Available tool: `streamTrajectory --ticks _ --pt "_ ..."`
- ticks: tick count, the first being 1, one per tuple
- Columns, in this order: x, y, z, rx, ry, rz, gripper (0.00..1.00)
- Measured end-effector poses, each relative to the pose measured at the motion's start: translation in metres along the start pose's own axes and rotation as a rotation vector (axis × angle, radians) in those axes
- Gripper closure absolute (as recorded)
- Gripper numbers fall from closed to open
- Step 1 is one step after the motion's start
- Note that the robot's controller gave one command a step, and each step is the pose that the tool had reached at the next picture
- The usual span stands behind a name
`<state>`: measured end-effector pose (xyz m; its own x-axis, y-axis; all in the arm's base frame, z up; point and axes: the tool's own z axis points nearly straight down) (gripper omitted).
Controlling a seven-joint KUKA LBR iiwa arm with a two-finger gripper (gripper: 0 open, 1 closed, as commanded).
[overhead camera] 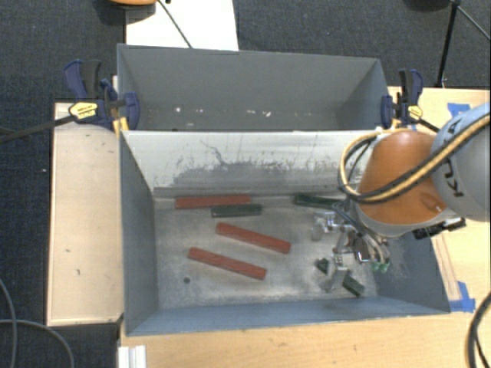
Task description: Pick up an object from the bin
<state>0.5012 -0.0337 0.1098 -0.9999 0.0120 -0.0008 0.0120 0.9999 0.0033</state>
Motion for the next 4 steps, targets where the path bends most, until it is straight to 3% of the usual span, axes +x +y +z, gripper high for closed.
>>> streamTrajectory --ticks 1,2,3,4 --pt "0.016 -0.058 -0.031 0.003 0.002 -0.029 0.00" --pt "0.006 -0.038 0.027 0.003 -0.001 -0.070 1.00" --pt "0.006 -0.039 0.027 0.003 -0.001 -0.069 0.00" --pt "0.006 -0.039 0.027 0.003 -0.001 -0.069 0.00"
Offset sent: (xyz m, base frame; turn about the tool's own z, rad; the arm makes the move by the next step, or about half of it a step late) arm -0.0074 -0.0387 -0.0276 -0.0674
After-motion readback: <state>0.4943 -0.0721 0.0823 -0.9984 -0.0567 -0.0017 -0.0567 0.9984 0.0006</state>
